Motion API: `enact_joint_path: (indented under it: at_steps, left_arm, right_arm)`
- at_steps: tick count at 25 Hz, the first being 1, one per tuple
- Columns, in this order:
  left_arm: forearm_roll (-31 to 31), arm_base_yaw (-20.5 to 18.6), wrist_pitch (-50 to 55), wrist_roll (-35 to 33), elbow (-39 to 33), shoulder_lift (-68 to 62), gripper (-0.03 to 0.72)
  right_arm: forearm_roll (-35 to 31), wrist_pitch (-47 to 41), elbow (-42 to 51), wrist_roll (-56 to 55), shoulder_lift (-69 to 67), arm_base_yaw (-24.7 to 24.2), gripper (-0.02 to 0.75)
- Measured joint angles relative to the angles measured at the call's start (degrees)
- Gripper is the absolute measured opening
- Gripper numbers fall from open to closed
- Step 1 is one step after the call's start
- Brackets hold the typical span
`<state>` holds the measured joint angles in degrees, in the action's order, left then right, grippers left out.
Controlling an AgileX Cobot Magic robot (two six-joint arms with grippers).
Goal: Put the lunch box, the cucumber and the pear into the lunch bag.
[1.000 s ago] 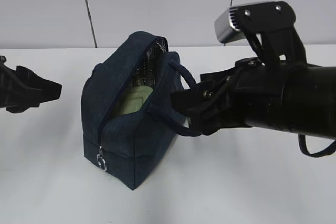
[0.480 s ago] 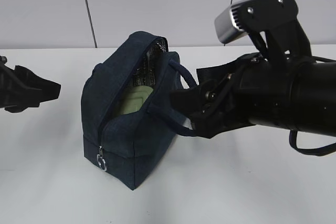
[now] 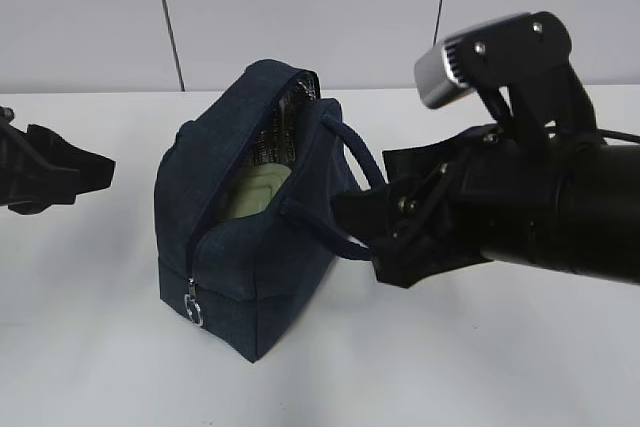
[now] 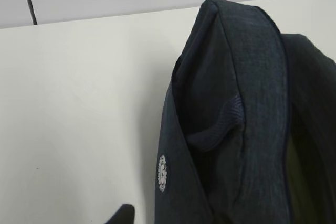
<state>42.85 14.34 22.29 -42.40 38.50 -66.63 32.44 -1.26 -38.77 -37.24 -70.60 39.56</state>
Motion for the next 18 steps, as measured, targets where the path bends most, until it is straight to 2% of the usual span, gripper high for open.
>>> enact_joint_path:
  at_steps: [1, 2, 4, 11, 18]
  left_arm:
    - [0.00, 0.00, 0.00, 0.00, 0.00, 0.00, 0.276]
    - [0.00, 0.00, 0.00, 0.00, 0.00, 0.00, 0.276]
    - [0.00, 0.00, 0.00, 0.00, 0.00, 0.04, 0.276]
    - [0.00, 0.00, 0.00, -0.05, 0.00, 0.04, 0.276]
    - [0.00, 0.00, 0.00, -0.05, -0.01, 0.04, 0.276]
  right_arm:
    - [8.94, 0.89, 0.55, -7.36, 0.00, 0.00, 0.535]
    - [14.88, 1.92, 1.28, -11.94, 0.00, 0.00, 0.535]
    - [19.77, 4.80, 2.74, -15.87, 0.00, 0.00, 0.529]
    - [19.29, 9.62, 4.55, -14.02, 0.00, 0.00, 0.400]
    - [15.82, 10.41, 4.55, -13.80, 0.00, 0.00, 0.366]
